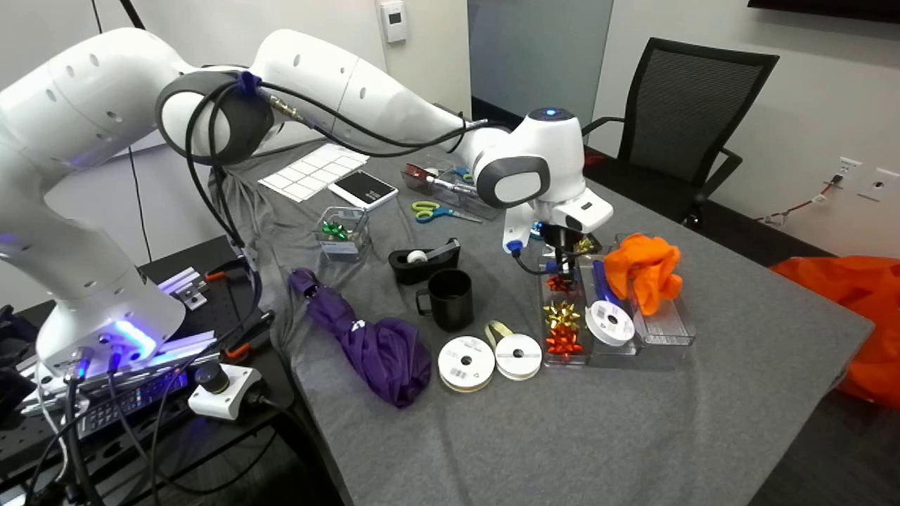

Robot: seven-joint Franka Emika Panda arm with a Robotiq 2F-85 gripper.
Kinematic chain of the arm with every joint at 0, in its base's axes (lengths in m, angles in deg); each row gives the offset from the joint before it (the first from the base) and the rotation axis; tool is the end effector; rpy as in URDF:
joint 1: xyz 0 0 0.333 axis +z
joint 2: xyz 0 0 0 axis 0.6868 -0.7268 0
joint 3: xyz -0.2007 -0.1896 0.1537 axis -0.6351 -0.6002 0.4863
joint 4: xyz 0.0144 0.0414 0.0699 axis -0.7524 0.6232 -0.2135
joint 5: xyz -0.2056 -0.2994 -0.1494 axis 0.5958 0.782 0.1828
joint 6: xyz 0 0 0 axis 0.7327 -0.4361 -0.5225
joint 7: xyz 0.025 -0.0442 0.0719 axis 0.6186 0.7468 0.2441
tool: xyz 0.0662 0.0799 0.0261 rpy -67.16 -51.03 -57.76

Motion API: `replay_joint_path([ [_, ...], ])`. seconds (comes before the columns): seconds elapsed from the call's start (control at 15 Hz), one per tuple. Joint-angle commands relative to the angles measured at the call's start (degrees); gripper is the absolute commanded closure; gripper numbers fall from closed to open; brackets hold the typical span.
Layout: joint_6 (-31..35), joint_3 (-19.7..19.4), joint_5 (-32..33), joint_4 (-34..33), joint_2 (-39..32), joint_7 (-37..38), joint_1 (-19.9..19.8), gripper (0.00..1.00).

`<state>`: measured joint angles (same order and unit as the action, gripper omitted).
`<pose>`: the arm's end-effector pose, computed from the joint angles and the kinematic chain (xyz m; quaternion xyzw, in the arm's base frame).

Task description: Move one red ribbon to the left tray

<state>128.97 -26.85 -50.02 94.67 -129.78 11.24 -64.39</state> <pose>0.7045 -0.3787 0.1514 0.9235 -0.3655 0.0901 0.0741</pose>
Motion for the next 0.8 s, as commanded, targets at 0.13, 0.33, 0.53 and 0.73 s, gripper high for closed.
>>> replay_joint_path([
  [0.13, -4.6, 3.22, -1.64, 3.7, 6.12, -7.26, -2.15, 0.99],
  [0.33, -6.92, 5.94, -3.94, 7.09, 9.85, -12.69, -3.38, 0.99],
  [0.53, -7.73, 7.93, -5.91, 12.95, 14.83, -17.2, -3.96, 0.99],
  [0.73, -7.28, 6.76, -5.05, 9.14, 12.16, -15.85, -3.04, 0.98],
])
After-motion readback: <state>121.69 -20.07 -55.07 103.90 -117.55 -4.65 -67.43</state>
